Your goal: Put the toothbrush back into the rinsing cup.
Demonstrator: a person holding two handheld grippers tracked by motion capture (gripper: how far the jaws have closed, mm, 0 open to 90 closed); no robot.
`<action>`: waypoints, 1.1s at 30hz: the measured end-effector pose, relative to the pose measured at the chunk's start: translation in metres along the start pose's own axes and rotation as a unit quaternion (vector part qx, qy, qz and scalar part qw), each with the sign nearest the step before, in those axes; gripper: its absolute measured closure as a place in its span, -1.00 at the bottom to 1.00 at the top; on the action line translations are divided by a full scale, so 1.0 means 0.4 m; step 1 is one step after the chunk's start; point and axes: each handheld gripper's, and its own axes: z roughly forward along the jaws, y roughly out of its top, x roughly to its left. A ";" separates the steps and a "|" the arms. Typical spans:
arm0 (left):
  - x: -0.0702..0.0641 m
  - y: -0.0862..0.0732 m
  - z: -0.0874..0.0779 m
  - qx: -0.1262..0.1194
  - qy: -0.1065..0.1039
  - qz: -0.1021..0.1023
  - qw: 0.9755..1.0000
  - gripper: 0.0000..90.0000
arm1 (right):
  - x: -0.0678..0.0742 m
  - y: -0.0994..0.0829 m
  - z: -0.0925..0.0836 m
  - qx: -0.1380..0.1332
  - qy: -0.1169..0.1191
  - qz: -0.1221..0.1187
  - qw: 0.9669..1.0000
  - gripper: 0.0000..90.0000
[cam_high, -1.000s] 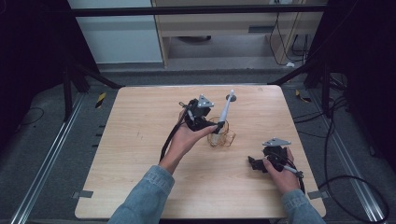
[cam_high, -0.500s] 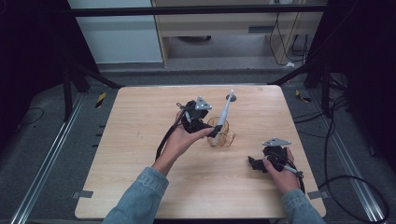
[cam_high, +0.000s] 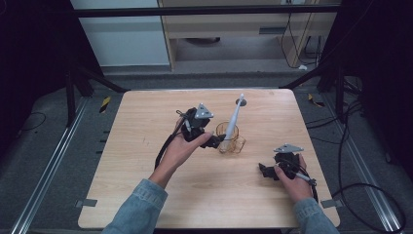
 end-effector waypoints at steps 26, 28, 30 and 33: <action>0.081 -0.162 -0.148 0.026 0.050 -0.024 0.998 -0.90 | 0.000 0.000 0.000 0.000 0.000 0.000 1.000 -0.99; 0.088 -0.175 -0.158 0.027 0.055 -0.027 0.998 -0.90 | 0.000 0.000 0.000 0.000 0.000 0.000 1.000 -0.99; 0.096 -0.189 -0.167 0.030 0.059 -0.029 0.997 -0.90 | 0.000 0.000 0.000 0.000 0.000 0.000 1.000 -0.99; 0.111 -0.210 -0.179 0.035 0.066 -0.035 0.997 -0.90 | 0.000 0.000 0.000 0.000 0.000 0.000 1.000 -0.99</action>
